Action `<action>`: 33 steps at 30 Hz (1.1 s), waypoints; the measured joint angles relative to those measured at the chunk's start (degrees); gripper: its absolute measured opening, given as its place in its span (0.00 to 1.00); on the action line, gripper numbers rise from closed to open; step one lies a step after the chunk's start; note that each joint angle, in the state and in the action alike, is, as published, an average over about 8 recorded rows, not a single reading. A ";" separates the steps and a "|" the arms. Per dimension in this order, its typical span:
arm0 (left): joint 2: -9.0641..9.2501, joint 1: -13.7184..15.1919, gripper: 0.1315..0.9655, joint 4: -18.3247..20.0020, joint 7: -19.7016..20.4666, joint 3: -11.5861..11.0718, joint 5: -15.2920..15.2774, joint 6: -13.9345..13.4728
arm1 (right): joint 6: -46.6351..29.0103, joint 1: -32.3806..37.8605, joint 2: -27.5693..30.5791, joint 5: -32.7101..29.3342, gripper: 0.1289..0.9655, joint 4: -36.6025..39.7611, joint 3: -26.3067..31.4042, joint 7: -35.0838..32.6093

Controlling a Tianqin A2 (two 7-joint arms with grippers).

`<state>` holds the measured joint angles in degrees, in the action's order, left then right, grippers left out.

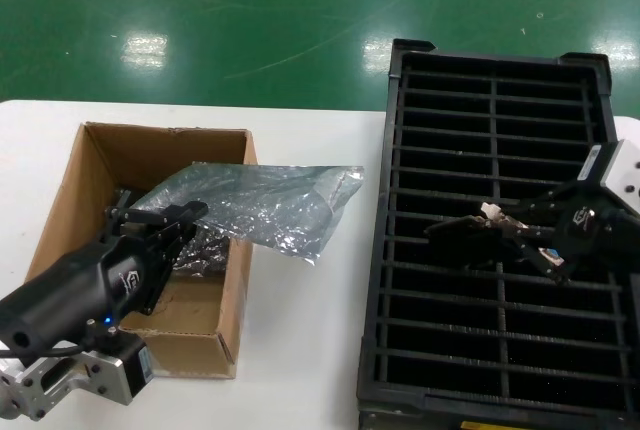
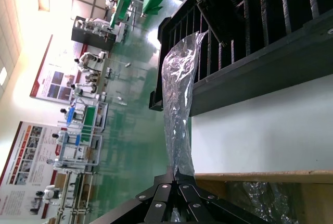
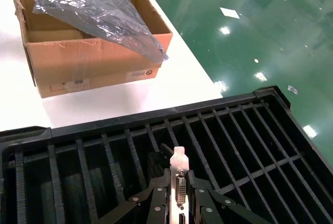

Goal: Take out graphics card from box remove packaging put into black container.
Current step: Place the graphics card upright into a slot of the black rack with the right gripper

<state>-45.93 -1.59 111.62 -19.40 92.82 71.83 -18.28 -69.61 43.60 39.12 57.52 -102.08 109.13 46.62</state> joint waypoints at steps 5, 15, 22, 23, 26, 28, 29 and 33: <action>0.00 0.00 0.01 0.00 0.00 0.00 0.00 0.00 | -0.09 0.62 0.30 1.34 0.07 0.29 0.24 -1.54; 0.00 0.00 0.01 0.00 0.00 0.00 0.00 0.00 | 0.05 1.11 1.75 4.73 0.07 0.33 0.49 -5.03; 0.00 0.00 0.01 0.00 0.00 0.00 0.00 0.00 | 0.35 1.83 1.55 4.62 0.07 1.62 1.48 -6.26; 0.00 0.00 0.01 0.00 0.00 0.00 0.00 0.00 | 0.39 1.99 1.42 4.43 0.07 1.88 1.67 -6.38; 0.00 0.00 0.01 0.00 0.00 0.00 0.00 0.00 | 0.49 2.54 0.94 3.68 0.07 2.84 2.29 -6.67; 0.00 0.00 0.01 0.00 0.00 0.00 0.00 0.00 | 0.55 2.95 0.59 3.11 0.07 3.57 2.69 -6.86; 0.00 0.00 0.01 0.00 0.00 0.00 0.00 0.00 | 0.56 3.16 0.42 2.85 0.07 3.94 2.87 -6.96; 0.00 0.00 0.01 0.00 0.00 0.00 0.00 0.00 | 0.42 3.96 -0.04 2.22 0.07 5.31 3.49 -7.47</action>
<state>-45.93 -1.59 111.62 -19.40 92.82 71.83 -18.28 -69.19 47.57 39.08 59.74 -96.77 112.62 39.15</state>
